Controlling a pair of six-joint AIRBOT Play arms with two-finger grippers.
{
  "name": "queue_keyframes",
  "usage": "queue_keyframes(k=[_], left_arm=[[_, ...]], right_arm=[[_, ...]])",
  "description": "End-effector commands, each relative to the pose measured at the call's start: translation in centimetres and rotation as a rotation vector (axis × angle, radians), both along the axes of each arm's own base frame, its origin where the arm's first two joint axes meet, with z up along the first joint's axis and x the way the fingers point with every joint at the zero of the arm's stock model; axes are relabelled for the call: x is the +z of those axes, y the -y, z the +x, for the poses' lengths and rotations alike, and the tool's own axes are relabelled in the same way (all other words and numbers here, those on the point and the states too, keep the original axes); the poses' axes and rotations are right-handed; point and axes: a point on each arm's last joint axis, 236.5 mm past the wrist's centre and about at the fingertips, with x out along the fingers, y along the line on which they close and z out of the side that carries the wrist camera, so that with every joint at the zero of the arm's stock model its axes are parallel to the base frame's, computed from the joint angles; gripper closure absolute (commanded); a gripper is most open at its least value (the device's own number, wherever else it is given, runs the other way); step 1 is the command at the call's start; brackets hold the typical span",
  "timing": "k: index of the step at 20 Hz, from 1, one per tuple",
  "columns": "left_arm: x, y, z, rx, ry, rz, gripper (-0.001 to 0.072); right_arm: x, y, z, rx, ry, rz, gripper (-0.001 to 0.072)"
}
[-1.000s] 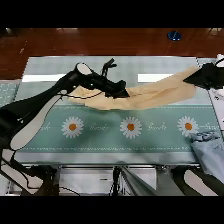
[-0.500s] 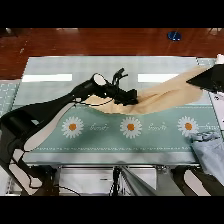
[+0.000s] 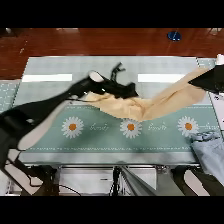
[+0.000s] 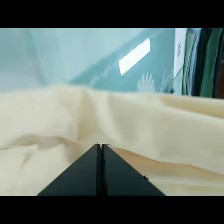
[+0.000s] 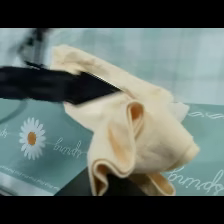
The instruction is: Fold the shirts.
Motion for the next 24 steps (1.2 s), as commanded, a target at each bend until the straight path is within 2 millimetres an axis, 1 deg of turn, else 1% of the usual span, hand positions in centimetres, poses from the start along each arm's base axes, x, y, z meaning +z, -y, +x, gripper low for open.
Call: queue_keyframes(k=[1, 2, 3, 4, 5, 7, 9, 10, 11, 13, 14, 16, 17, 20, 22, 24], left_arm=[[7.5, -12.2, 4.3, 0.031, 0.209, 0.078, 0.0676], [10.3, -16.6, 5.3, 0.083, 0.264, 0.102, 0.0676], [13.5, -21.3, 5.7, 0.148, 0.318, 0.123, 0.0675], [16.2, -25.2, 5.6, 0.209, 0.365, 0.137, 0.0675], [18.8, -29.0, 5.0, 0.264, 0.418, 0.154, 0.0674], [22.4, -34.9, 3.1, 0.364, 0.481, 0.195, 0.0675], [24.5, -38.9, 0.9, 0.435, 0.506, 0.235, 0.0674], [25.1, -40.1, -0.2, 0.454, 0.51, 0.252, 0.0674], [25.5, -40.9, -1.1, 0.462, 0.517, 0.267, 0.0674], [25.9, -41.1, -2.2, 0.456, 0.526, 0.282, 0.0674], [26.0, -40.9, -2.5, 0.449, 0.528, 0.281, 0.0674], [26.0, -40.1, -2.6, 0.424, 0.53, 0.277, 0.0674], [25.8, -39.6, -2.7, 0.407, 0.533, 0.276, 0.0674], [24.7, -37.7, -3.0, 0.348, 0.512, 0.258, 0.0674], [23.2, -36.6, -3.3, 0.306, 0.483, 0.249, 0.0674], [21.4, -35.4, -3.7, 0.273, 0.436, 0.23, 0.0673]], right_arm=[[-0.1, 1.1, 1.6, -0.054, 0.035, -0.021, 0.0693], [-0.3, 1.1, 2.0, -0.06, 0.033, -0.016, 0.0692], [-0.7, 0.6, 2.3, -0.049, 0.021, -0.01, 0.0692], [-1.1, -0.5, 2.7, -0.03, 0.005, 0.002, 0.0692], [-1.5, -2.0, 3.2, -0.003, 0.0, 0.012, 0.0692], [-2.4, -5.4, 5.0, 0.028, 0.018, 0.012, 0.0692], [-4.0, -8.7, 6.9, 0.04, 0.024, -0.002, 0.0692], [-5.1, -10.5, 7.6, 0.055, 0.015, 0.004, 0.0692], [-6.3, -12.1, 8.3, 0.067, 0.001, 0.013, 0.0692], [-8.8, -16.0, 9.3, 0.1, -0.022, 0.038, 0.0692], [-10.1, -18.0, 9.7, 0.111, -0.03, 0.055, 0.0692], [-12.3, -21.3, 10.5, 0.117, -0.037, 0.081, 0.0692], [-13.3, -22.7, 10.8, 0.114, -0.037, 0.093, 0.0692], [-15.4, -26.1, 11.4, 0.089, -0.046, 0.148, 0.0692], [-16.1, -27.7, 11.6, 0.071, -0.053, 0.183, 0.0691], [-16.0, -28.6, 11.9, 0.057, -0.025, 0.194, 0.0691]])
